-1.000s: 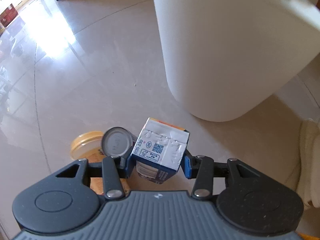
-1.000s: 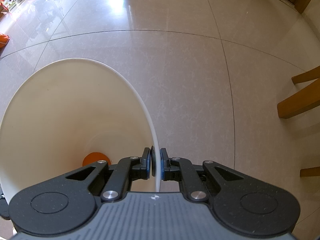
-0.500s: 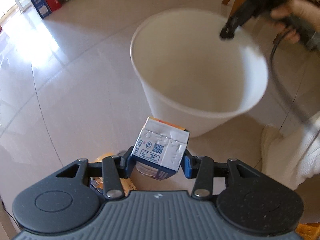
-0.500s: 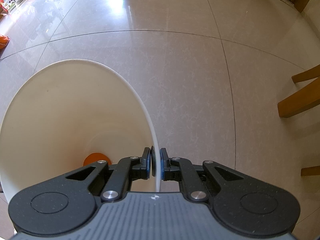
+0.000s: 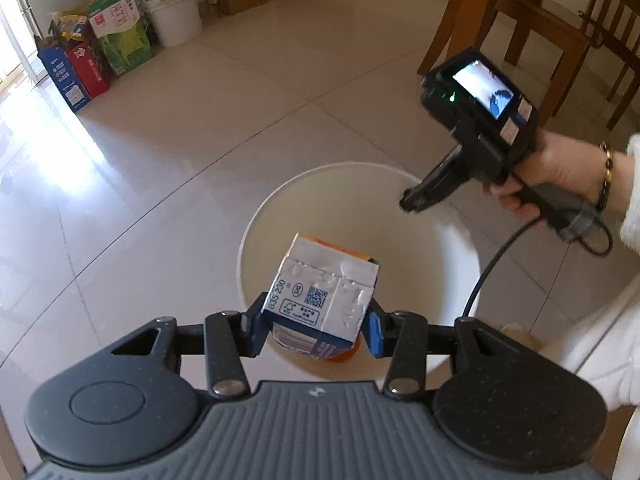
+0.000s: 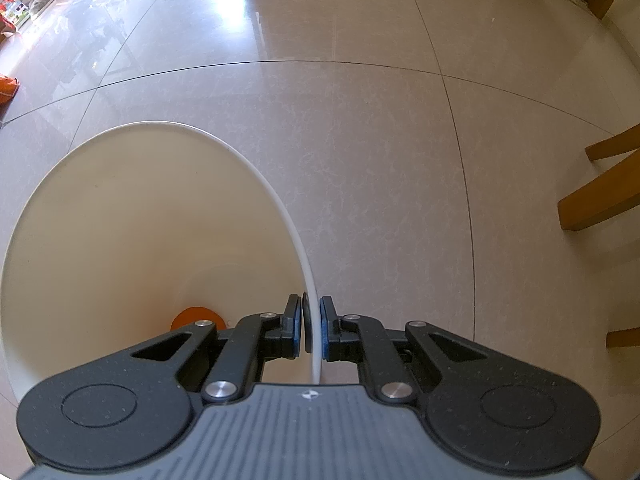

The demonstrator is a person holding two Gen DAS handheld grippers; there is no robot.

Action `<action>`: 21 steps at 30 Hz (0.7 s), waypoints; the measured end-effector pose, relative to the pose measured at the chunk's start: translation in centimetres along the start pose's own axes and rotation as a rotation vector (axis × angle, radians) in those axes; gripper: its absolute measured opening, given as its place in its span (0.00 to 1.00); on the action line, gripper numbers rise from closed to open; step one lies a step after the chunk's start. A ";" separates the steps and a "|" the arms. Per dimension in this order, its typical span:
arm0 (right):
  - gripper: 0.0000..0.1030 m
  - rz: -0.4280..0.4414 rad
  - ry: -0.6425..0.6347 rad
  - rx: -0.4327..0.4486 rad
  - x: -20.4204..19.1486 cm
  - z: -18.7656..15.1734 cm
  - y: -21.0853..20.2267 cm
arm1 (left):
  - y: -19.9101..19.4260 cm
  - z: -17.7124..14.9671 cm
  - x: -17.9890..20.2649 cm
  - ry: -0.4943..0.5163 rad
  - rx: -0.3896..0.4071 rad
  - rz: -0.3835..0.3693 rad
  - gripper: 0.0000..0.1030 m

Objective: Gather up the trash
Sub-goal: 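Carry the milk carton over the bin and open the left gripper, then move the left gripper back to the pile toward the clear plastic wrapper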

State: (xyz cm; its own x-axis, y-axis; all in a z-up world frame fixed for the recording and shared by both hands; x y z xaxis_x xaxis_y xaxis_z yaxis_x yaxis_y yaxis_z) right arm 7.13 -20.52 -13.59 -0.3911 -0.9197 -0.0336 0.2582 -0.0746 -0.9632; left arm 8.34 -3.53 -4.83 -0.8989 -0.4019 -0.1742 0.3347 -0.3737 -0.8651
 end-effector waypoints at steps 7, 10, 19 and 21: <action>0.11 0.007 0.003 0.000 0.1 0.0 0.0 | 1.7 -0.4 1.3 0.020 0.003 0.029 0.82; 0.11 0.007 0.003 0.001 0.1 -0.1 0.0 | 1.8 -0.9 1.2 0.030 0.013 0.037 0.84; 0.11 0.004 0.001 0.004 0.0 -0.2 0.1 | 1.1 -3.2 0.2 0.009 0.038 0.096 0.90; 0.11 0.004 0.001 0.004 0.1 -0.2 0.1 | 1.2 -3.9 0.1 0.003 0.031 0.117 0.90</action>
State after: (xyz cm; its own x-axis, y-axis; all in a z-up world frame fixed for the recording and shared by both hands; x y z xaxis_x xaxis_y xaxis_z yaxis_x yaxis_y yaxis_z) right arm 6.92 -20.50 -13.77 -0.3906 -0.9198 -0.0377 0.2637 -0.0725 -0.9619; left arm 7.54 -0.71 -7.69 -0.8542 -0.4416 -0.2746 0.4458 -0.3500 -0.8239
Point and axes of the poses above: each gripper's, at about its wrist camera, not at the fingertips, and y roughly the way its jaws point, x to its right, z to its top, the point moved 2 cm from there along y, roughly the way its jaws point
